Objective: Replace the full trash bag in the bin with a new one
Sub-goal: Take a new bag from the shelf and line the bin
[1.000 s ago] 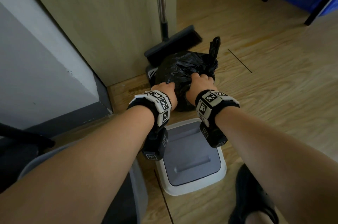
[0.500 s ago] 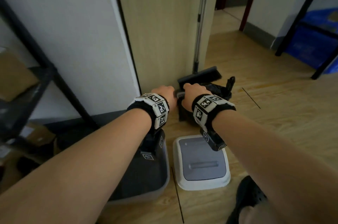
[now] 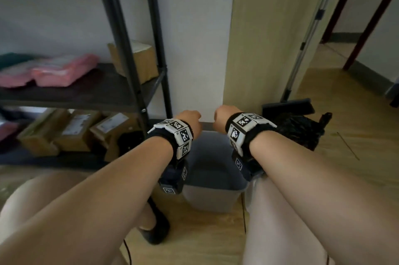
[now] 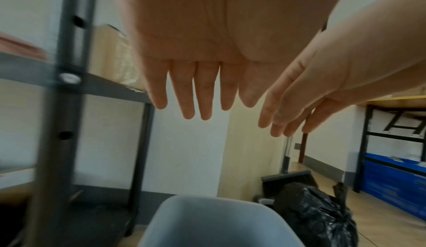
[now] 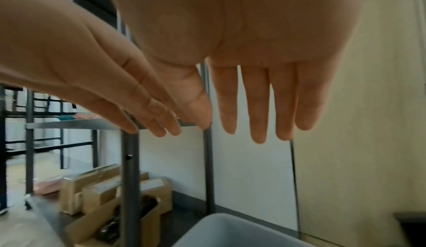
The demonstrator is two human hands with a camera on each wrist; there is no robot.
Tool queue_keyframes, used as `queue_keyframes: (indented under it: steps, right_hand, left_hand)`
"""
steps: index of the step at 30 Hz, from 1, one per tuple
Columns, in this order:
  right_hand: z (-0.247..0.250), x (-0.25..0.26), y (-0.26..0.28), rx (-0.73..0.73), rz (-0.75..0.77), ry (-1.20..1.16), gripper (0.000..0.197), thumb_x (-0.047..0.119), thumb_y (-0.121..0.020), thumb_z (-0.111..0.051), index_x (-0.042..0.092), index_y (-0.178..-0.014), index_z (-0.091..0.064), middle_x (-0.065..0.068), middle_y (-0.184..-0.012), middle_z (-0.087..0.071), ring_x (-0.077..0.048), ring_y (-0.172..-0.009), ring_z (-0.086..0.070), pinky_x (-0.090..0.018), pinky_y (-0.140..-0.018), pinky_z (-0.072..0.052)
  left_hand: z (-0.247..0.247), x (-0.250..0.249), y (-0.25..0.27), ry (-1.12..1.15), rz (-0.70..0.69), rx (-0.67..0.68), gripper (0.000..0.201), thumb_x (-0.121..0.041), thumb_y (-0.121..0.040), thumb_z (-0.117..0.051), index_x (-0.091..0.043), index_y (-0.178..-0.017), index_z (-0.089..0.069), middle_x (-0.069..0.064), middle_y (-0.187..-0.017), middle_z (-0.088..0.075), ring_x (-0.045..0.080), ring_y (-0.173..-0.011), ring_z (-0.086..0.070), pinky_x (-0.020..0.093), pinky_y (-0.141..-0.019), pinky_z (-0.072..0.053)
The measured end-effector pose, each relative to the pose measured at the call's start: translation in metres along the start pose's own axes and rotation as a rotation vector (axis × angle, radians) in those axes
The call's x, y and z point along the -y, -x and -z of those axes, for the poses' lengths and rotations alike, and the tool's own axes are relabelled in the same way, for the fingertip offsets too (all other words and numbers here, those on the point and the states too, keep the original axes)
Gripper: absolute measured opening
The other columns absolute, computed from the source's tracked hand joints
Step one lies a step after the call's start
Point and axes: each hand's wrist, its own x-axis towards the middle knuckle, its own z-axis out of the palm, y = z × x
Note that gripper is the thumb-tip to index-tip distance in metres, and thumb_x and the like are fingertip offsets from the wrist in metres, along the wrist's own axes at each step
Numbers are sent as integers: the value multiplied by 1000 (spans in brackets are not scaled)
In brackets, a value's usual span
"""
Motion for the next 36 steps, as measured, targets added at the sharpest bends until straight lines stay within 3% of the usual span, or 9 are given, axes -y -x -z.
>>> queue_keyframes:
  steps: [2,5,13,16,23,27,31,33,36]
  right_hand:
    - [-13,23,4,-22,55,-2,32,21,-84,-61,7,-112,-64,-12,-117,-64,-32,-109,-62,-34,-89,-51]
    - [-29,55,10,-60,174,-41,34,24,-88,-55,6,-116,-61,-16,-122,-61,-32,-113,-58,-37,-89,-47]
    - [-94,113,-5,69,242,-68,33,23,-89,-52,7,-116,-62,-15,-122,-62,-32,-114,-58,-36,-88,-47]
    - [-117,135,-20,115,238,-72,32,23,-87,-53,8,-112,-64,-14,-118,-64,-31,-111,-60,-35,-85,-47]
    - [-158,180,-62,255,186,-100,21,15,-90,-53,5,-104,-65,-11,-108,-66,-25,-89,-60,-29,-72,-45]
    - [-176,185,-78,267,195,-125,22,11,-90,-52,6,-109,-63,-13,-111,-64,-29,-101,-63,-30,-77,-49]
    - [-193,179,-86,266,193,-199,23,15,-92,-47,10,-107,-64,-12,-112,-64,-29,-101,-63,-37,-88,-54]
    - [-198,174,-89,274,191,-215,22,16,-91,-47,14,-106,-64,-11,-113,-64,-28,-101,-62,-35,-86,-54]
    - [-200,168,-94,298,160,-228,22,21,-90,-52,16,-107,-65,-9,-115,-63,-26,-101,-62,-32,-82,-53]
  left_hand:
    - [1,25,16,16,42,-4,40,-24,-96,-43,-15,-134,-48,12,-138,-53,31,-125,-52,36,-102,-43]
    - [3,61,36,42,103,-24,38,-25,-96,-44,-11,-130,-52,13,-133,-56,31,-121,-54,36,-101,-45]
    - [-40,144,43,115,309,69,34,-27,-95,-44,-13,-123,-58,12,-125,-59,30,-109,-60,35,-86,-49]
    - [-58,176,33,125,393,96,39,-26,-93,-44,-15,-130,-53,13,-131,-52,34,-115,-56,42,-97,-48]
    - [-92,241,-15,126,471,152,44,-19,-95,-43,-18,-138,-44,15,-137,-44,36,-123,-48,41,-100,-45]
    - [-109,257,-47,154,467,163,50,-27,-96,-42,-34,-144,-33,14,-146,-35,35,-135,-33,44,-111,-34]
    - [-122,261,-76,100,462,259,46,-39,-97,-37,-40,-142,-33,11,-155,-23,35,-145,-12,52,-119,-12]
    - [-127,259,-85,98,489,291,44,-37,-96,-38,-30,-139,-42,9,-153,-28,34,-144,-15,56,-118,-8]
    - [-127,257,-87,181,531,111,39,-28,-95,-41,-16,-131,-50,8,-142,-43,31,-133,-38,54,-116,-19]
